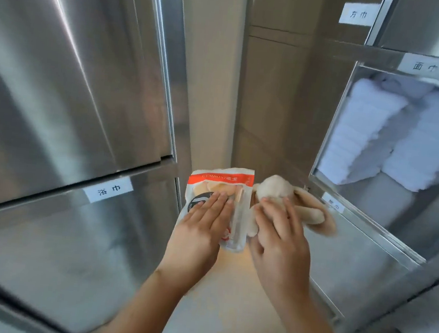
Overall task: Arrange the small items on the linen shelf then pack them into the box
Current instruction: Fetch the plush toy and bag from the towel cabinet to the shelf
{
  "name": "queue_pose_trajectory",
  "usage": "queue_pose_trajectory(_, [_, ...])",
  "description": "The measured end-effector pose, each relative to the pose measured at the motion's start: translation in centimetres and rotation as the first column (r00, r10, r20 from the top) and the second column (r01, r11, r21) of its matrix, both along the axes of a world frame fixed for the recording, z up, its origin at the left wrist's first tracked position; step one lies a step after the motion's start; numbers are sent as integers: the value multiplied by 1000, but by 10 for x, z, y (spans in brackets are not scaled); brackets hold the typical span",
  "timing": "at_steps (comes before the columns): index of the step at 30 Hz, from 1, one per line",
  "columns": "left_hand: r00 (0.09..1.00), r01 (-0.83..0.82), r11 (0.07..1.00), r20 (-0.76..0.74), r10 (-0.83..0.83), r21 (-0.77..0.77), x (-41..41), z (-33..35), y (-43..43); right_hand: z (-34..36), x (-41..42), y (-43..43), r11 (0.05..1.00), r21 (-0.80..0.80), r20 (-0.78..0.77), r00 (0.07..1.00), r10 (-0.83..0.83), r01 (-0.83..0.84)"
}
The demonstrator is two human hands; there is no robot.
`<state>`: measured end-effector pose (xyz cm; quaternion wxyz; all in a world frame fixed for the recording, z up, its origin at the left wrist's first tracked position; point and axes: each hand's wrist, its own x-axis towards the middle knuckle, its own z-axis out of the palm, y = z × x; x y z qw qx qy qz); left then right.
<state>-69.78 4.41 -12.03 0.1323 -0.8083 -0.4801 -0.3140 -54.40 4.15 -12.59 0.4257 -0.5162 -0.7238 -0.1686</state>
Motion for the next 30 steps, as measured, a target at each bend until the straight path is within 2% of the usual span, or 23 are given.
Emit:
queue_pose_trajectory(8, [968, -250, 967, -3, 250, 45, -78, 5, -79, 5, -78, -38, 970, 36, -5, 971, 241, -241])
queue_pose_trajectory(15, [884, -467, 884, 25, 467, 32, -176, 11, -168, 15, -182, -97, 891, -14, -10, 891, 453, -453])
queue_pose_trajectory(24, [764, -643, 760, 13, 645, 98, -301, 13, -300, 18, -320, -199, 776, 10, -16, 775, 631, -631])
queue_pose_trajectory(30, [729, -682, 727, 9, 684, 81, -362, 15, -364, 22, -393, -257, 710, -36, -43, 711, 702, -703])
